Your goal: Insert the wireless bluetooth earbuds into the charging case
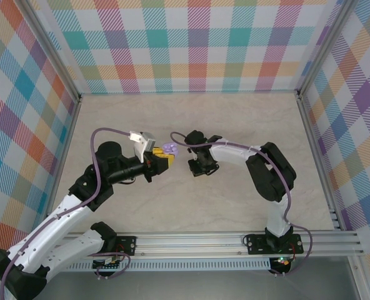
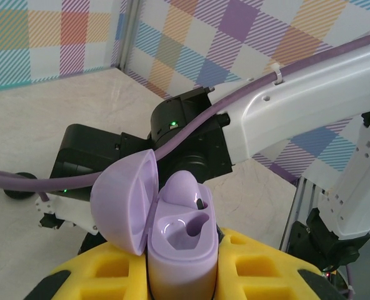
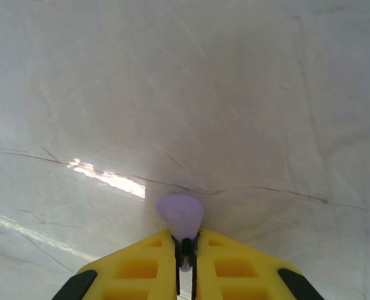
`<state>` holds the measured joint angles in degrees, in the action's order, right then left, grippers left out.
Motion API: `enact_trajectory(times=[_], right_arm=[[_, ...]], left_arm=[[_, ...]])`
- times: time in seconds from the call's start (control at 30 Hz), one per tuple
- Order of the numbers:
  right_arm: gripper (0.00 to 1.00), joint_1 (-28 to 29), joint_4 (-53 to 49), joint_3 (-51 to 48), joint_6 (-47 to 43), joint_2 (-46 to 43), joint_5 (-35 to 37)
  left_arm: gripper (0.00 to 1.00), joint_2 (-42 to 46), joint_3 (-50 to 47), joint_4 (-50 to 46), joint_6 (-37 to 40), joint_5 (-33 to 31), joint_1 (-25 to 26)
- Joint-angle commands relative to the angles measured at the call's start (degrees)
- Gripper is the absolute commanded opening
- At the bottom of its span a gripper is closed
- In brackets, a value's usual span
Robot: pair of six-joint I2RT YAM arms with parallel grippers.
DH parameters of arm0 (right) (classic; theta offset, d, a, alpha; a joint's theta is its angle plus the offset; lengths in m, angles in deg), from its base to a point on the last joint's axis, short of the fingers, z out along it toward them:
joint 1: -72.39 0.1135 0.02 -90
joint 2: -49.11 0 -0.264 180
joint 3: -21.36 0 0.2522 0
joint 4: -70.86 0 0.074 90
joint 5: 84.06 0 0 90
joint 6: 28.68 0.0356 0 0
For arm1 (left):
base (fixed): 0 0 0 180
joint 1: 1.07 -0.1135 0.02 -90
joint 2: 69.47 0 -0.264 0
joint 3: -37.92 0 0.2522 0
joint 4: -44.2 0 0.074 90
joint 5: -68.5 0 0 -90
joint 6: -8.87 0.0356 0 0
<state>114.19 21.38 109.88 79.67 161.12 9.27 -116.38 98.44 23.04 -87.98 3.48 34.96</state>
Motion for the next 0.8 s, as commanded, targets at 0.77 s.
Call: enact_trajectory(times=[0.77], right_arm=[[0.45, -1.1, -6.3, 6.6, 5.4, 2.3, 1.2]], left_arm=[[0.00, -1.9, 1.6, 1.0, -0.7, 1.3, 0.5]])
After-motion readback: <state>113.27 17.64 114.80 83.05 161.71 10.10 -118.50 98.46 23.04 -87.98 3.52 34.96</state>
